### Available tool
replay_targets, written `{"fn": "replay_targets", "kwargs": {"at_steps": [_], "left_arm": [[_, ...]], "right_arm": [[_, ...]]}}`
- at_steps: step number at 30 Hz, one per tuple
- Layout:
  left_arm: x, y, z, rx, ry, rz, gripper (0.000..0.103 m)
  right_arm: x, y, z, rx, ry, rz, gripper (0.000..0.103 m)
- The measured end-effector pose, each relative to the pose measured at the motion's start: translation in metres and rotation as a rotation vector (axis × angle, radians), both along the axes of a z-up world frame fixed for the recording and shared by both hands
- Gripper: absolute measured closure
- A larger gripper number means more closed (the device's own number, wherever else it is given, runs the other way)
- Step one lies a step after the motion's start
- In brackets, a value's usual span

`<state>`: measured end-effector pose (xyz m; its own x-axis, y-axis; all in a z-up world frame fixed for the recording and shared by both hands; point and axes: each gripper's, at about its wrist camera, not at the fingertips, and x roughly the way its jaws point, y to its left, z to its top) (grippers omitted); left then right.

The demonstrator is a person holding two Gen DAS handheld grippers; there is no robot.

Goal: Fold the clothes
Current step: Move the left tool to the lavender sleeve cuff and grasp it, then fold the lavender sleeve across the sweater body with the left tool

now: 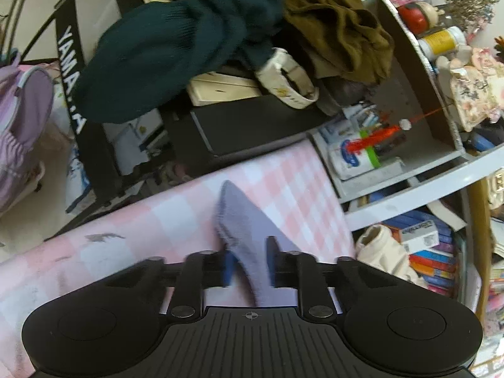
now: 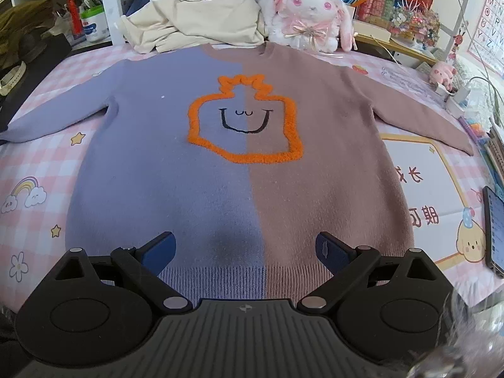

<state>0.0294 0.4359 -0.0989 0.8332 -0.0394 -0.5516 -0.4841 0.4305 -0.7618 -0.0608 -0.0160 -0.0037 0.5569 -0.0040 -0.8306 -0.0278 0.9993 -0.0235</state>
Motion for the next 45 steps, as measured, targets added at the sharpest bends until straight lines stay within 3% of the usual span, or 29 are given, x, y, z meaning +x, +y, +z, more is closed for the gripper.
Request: {"fn": "replay_targets", "kwargs": {"at_steps": [7, 15, 30, 35, 45], "left_arm": [[-0.003, -0.009, 0.009, -0.001, -0.015, 0.022, 0.100], [0.007, -0.062, 0.057, 0.126, -0.096, -0.085, 0.100], [0.062, -0.254, 0.141, 0.280, -0.218, -0.340, 0.100], [0.088, -0.317, 0.148, 0.317, -0.217, -0.399, 0.100], [0.114, -0.398, 0.135, 0.361, -0.163, -0.443, 0.100]], "right_arm": [[0.003, -0.013, -0.004, 0.015, 0.001, 0.013, 0.007], [0.016, -0.046, -0.009, 0.035, -0.003, 0.073, 0.007], [0.046, -0.149, -0.017, 0.060, -0.021, 0.227, 0.007], [0.057, -0.179, -0.025, 0.086, -0.010, 0.272, 0.007], [0.067, -0.206, -0.029, 0.130, 0.003, 0.361, 0.007]]}}
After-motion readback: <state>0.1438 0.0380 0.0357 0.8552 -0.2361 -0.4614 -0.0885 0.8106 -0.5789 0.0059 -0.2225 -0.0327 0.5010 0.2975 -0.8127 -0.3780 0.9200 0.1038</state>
